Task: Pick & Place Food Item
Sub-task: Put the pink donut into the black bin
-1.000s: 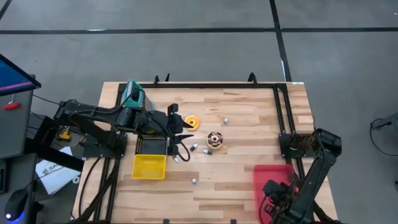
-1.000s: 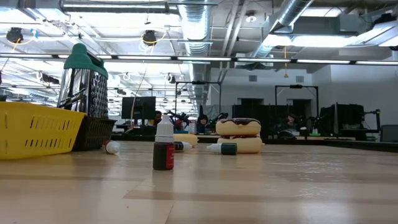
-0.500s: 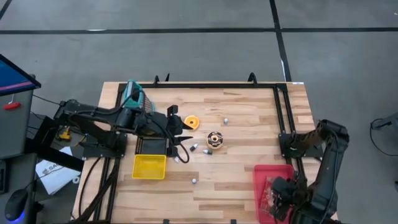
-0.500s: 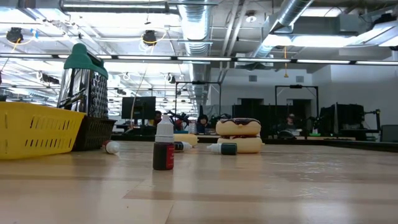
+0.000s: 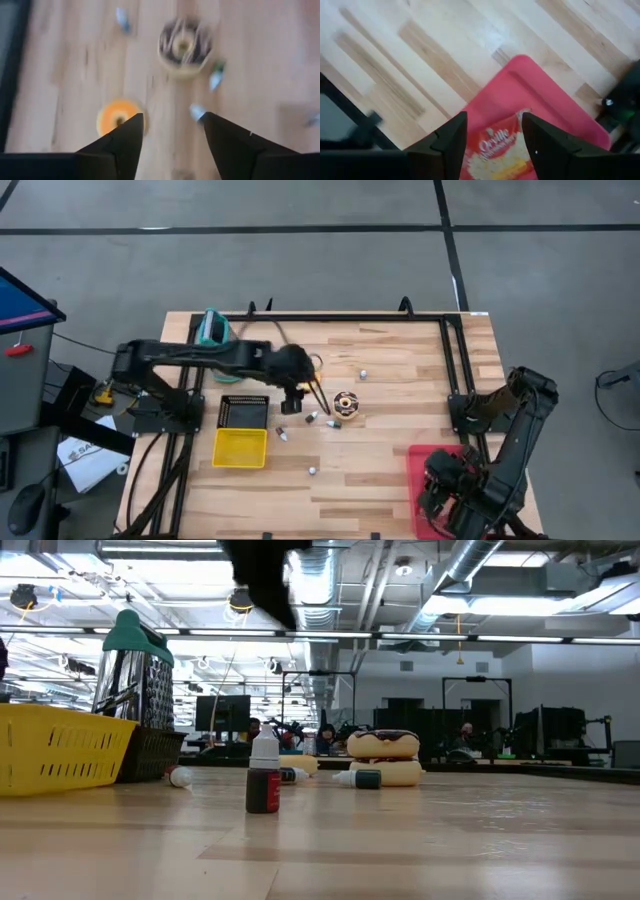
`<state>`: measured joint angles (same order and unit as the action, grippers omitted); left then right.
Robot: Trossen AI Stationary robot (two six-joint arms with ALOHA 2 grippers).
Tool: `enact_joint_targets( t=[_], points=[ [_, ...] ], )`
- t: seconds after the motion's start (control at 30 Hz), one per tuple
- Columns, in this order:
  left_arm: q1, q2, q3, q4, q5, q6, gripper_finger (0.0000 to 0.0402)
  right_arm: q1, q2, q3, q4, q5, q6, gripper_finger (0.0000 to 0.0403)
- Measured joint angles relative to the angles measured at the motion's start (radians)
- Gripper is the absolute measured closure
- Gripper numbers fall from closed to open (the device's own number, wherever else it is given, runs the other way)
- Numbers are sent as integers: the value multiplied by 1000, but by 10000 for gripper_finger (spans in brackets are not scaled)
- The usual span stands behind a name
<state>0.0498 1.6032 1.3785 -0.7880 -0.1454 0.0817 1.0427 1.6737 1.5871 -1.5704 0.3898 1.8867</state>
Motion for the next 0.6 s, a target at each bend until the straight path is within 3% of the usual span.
enact_joint_targets(
  t=[0.17, 0.27, 0.43, 0.6],
  points=[
    [42, 117, 0, 24, -23, 108, 176, 3, -65, 0, 0, 81, 94, 214],
    [59, 150, 0, 38, 40, 152, 174, 1, -109, 0, 11, 126, 104, 215],
    [80, 174, 0, 47, 138, 210, 174, 1, -175, 1, 51, 259, 134, 220],
    [90, 180, 0, 102, 111, 254, 174, 0, -219, 1, 64, 336, 133, 223]
  ],
)
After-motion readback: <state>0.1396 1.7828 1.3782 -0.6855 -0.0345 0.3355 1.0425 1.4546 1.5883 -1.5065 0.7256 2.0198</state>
